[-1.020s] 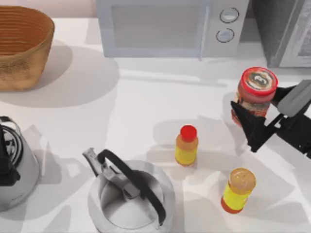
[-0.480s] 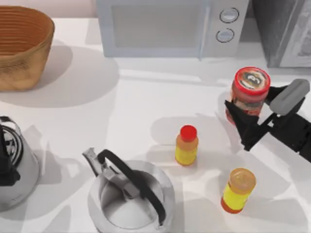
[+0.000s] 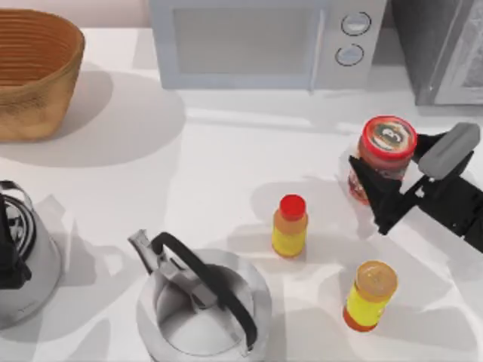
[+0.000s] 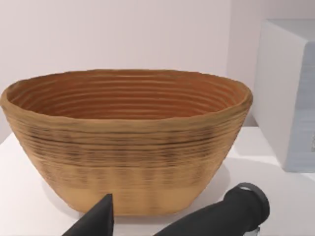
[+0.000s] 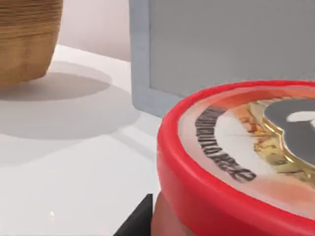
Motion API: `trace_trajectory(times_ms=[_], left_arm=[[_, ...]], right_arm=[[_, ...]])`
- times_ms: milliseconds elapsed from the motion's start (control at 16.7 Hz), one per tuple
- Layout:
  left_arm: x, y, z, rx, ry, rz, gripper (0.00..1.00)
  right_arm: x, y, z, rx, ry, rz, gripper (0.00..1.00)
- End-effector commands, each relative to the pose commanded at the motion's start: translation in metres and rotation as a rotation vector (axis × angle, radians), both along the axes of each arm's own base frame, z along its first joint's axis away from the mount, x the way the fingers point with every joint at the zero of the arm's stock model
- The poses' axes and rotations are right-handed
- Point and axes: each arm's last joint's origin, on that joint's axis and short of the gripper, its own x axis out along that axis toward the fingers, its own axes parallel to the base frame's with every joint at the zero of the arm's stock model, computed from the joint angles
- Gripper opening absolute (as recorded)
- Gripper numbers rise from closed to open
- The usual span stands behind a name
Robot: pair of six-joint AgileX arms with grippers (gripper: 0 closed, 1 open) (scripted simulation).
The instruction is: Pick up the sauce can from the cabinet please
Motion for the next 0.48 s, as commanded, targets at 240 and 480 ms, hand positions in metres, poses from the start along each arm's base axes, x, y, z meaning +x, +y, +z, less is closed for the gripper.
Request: trace_trajectory(times_ms=[240, 480], left_arm=[[0.0, 0.0, 0.0, 0.0, 0.0, 0.0, 1.0], [0.0, 0.0, 0.0, 0.0, 0.0, 0.0, 1.0]], right_arm=[[0.0, 0.0, 0.0, 0.0, 0.0, 0.0, 1.0], [0.0, 0.0, 0.0, 0.0, 0.0, 0.0, 1.0]])
